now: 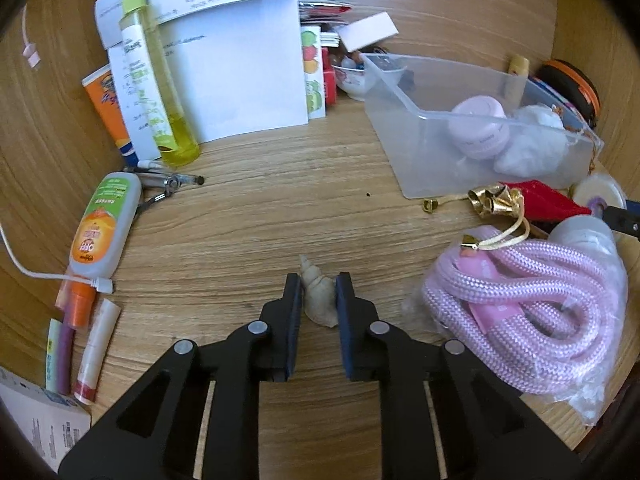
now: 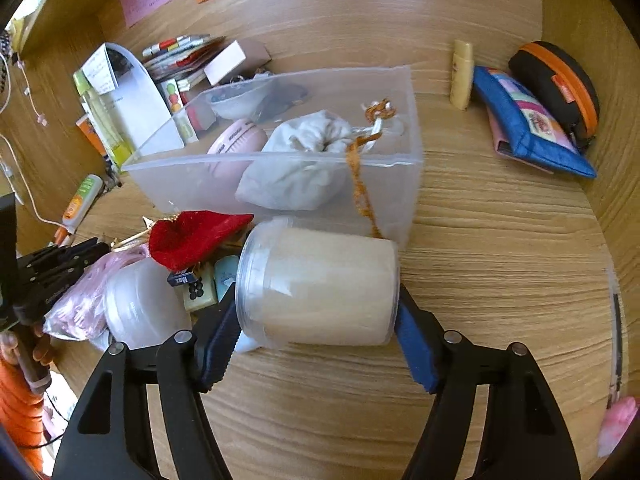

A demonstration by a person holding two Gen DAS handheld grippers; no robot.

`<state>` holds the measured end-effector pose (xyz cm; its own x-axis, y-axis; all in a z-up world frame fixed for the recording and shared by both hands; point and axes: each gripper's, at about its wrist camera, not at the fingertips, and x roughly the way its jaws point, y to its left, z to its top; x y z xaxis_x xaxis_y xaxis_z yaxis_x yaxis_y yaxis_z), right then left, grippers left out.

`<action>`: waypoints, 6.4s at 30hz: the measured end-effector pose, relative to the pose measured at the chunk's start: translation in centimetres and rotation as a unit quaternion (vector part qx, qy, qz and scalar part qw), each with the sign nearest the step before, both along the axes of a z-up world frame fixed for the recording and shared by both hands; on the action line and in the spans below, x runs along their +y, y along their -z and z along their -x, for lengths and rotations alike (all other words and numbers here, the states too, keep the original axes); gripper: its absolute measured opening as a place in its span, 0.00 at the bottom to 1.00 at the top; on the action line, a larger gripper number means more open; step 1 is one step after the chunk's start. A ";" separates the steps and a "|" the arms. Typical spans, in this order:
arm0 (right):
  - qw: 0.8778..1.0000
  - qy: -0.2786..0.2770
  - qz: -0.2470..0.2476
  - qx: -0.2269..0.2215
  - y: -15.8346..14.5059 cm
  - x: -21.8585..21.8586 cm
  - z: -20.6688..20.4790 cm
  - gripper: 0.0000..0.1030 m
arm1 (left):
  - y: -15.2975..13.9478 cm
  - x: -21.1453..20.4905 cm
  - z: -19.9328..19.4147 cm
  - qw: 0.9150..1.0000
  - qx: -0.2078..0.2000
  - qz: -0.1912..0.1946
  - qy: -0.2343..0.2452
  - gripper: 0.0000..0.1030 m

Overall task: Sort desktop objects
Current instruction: 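Grasp the small seashell with the left tool while the right tool grasps the cream jar, then carry the seashell and cream jar with both tools into the clear box, then open both tools to release the seashell and jar in the box, then grasp the bagged pink rope with the left tool while the right tool grasps the gourd charm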

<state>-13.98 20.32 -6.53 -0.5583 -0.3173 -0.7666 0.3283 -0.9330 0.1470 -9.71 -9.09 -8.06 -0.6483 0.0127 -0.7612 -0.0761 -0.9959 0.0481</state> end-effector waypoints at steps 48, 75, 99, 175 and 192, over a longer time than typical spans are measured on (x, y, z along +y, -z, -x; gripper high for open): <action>0.992 -0.041 0.057 0.107 -9.4 -0.3 3.1 0.62 | -11.0 7.3 3.9 0.990 0.114 -0.036 0.071 0.16; 0.998 -0.027 0.040 0.047 -4.1 -4.3 14.0 0.62 | -6.4 10.6 14.0 0.995 0.019 -0.011 0.093 0.16; 0.998 -0.029 -0.007 0.060 -3.0 -4.7 14.2 0.62 | -3.6 12.3 15.9 0.995 -0.010 0.012 0.099 0.16; 0.990 0.034 -0.106 0.090 -1.5 6.3 -1.0 1.00 | -4.8 8.1 -5.8 0.995 0.052 -0.075 0.041 0.84; 0.992 -0.030 -0.107 0.056 0.7 2.8 1.8 0.98 | -2.4 5.8 -3.6 0.996 0.003 -0.090 -0.007 0.89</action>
